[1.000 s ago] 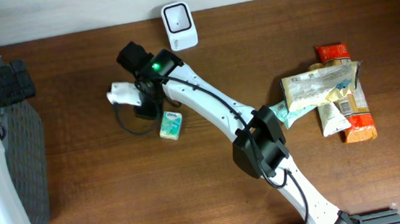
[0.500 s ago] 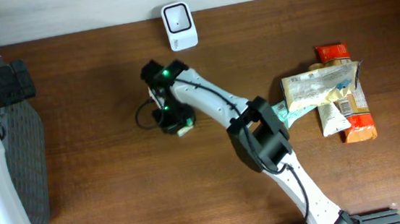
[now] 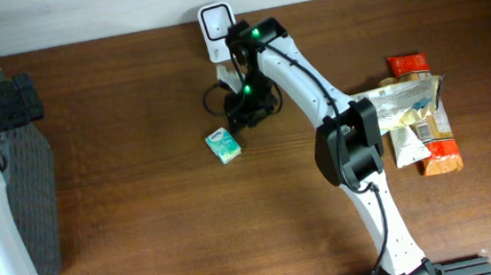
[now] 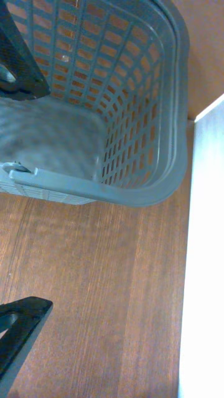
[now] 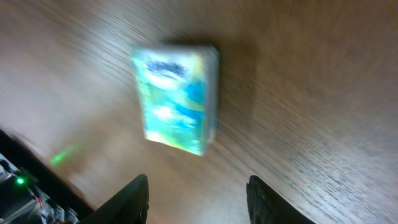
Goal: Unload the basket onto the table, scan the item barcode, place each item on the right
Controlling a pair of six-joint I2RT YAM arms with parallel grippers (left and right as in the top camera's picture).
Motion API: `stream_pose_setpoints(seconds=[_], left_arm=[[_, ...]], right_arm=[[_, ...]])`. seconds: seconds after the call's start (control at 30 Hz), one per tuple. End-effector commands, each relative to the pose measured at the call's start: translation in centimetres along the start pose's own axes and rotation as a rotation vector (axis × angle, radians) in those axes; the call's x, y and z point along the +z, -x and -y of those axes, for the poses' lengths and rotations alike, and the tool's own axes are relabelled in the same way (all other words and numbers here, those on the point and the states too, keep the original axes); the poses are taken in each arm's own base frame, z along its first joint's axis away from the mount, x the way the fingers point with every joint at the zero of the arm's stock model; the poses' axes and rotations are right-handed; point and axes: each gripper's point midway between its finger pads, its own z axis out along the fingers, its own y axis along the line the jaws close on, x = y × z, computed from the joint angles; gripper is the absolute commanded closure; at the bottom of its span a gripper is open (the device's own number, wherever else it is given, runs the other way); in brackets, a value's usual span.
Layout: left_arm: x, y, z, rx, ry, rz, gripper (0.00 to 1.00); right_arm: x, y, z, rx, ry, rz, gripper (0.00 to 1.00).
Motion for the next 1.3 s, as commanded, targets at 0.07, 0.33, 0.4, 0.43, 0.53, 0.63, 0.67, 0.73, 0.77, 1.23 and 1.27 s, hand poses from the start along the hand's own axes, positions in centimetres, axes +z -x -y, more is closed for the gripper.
stream_pose_setpoints(seconds=[0.07,0.33,0.4,0.43,0.53,0.63,0.67,0.73,0.77,1.23,1.27], left_arm=[[-0.4,0.2,-0.3,0.010,0.005,0.011,0.01],[-0.4,0.2,-0.3,0.010,0.005,0.011,0.01],[-0.4,0.2,-0.3,0.010,0.005,0.011,0.01],[-0.4,0.2,-0.3,0.010,0.005,0.011,0.01],[-0.4,0.2,-0.3,0.010,0.005,0.011,0.01],[-0.4,0.2,-0.3,0.010,0.005,0.011,0.01],[-0.4,0.2,-0.3,0.010,0.005,0.011,0.01],[-0.4,0.2,-0.3,0.010,0.005,0.011,0.01],[-0.4,0.2,-0.3,0.010,0.005,0.011,0.01],[-0.4,0.2,-0.3,0.010,0.005,0.011,0.01],[-0.4,0.2,-0.3,0.010,0.005,0.011,0.01]], right_arm=[[5.5,-1.6,0.0,0.019,0.106,-0.071,0.58],[6.0,-0.8,-1.1,-0.002,0.190,-0.031,0.69],[6.0,-0.4,-1.4,0.002,0.211,-0.015,0.77],[6.1,-0.2,-1.4,0.012,0.209,-0.010,0.81],[6.3,0.8,-1.4,0.053,0.205,0.024,0.96],[6.7,1.0,-2.1,0.047,0.204,0.026,0.96],[6.7,1.0,-2.3,0.042,0.205,0.025,0.96],[5.5,1.0,-3.7,-0.023,0.276,0.042,0.96],[3.7,0.9,-5.4,-0.100,0.371,0.073,0.96],[-15.5,-0.9,-11.3,-0.284,1.022,0.465,0.96],[-15.9,-0.8,-10.5,-0.273,1.018,0.481,0.96]])
